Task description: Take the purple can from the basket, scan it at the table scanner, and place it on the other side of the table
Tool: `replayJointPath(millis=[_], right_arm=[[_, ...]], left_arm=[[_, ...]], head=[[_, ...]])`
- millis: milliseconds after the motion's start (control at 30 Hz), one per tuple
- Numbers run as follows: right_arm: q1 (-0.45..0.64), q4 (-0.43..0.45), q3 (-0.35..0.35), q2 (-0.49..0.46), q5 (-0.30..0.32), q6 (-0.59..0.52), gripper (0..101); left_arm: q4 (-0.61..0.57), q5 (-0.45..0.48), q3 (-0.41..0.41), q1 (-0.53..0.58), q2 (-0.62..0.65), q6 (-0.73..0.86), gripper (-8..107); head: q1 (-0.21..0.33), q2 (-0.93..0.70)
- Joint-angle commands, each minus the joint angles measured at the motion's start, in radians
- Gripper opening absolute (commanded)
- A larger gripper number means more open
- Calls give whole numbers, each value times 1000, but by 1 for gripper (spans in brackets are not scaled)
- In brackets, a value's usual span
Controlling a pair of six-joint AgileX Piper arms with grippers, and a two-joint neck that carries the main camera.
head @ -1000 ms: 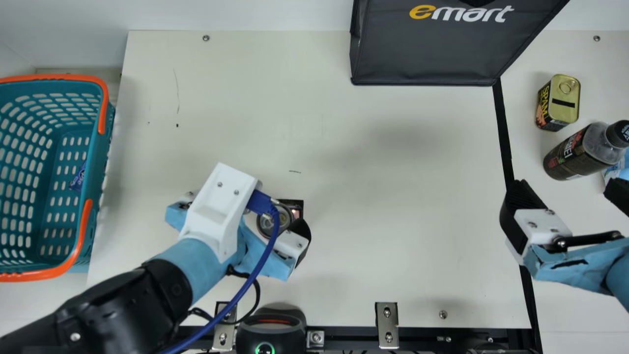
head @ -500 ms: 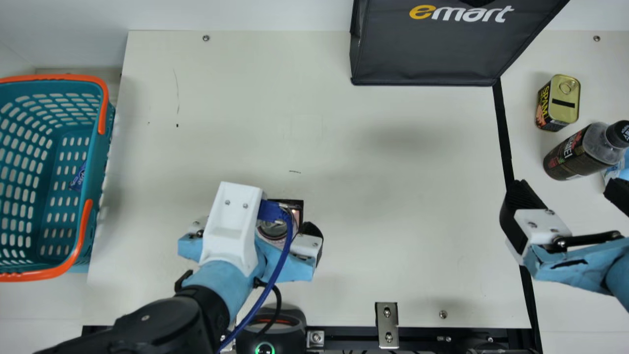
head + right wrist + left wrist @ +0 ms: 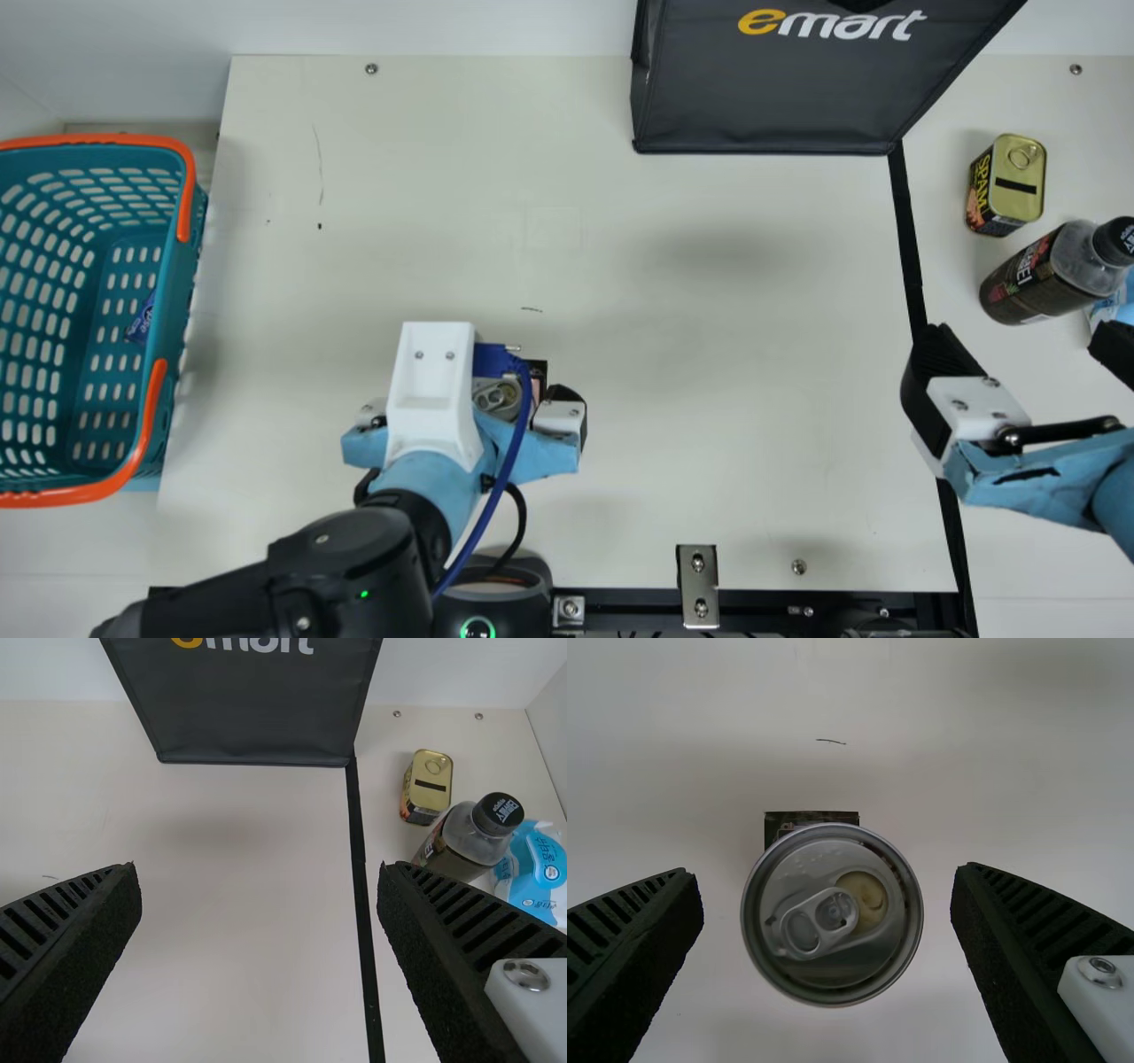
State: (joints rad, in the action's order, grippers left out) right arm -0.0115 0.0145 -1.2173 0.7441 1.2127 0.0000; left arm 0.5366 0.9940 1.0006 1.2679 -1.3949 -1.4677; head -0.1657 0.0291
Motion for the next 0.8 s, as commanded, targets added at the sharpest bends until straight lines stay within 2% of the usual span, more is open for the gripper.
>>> replayJointPath(millis=[0, 133, 600, 633, 767], right_arm=[[0, 0, 0, 0, 0, 0, 95], [0, 0, 0, 0, 0, 0, 95], [0, 0, 0, 0, 0, 0, 95], [0, 0, 0, 0, 0, 0, 95], [0, 0, 0, 0, 0, 0, 95]], left_arm=[[1, -7, 3, -4, -11, -5, 90], [-1, -18, 8, -12, -31, -10, 90], [-30, -48, -1, -55, -15, 83, -4], [-37, -54, -6, -63, -6, 105, -8], [-76, -82, -27, -104, 36, 224, -8]], head=[[27, -2], [27, -2], [27, -2], [27, -2], [27, -2]])
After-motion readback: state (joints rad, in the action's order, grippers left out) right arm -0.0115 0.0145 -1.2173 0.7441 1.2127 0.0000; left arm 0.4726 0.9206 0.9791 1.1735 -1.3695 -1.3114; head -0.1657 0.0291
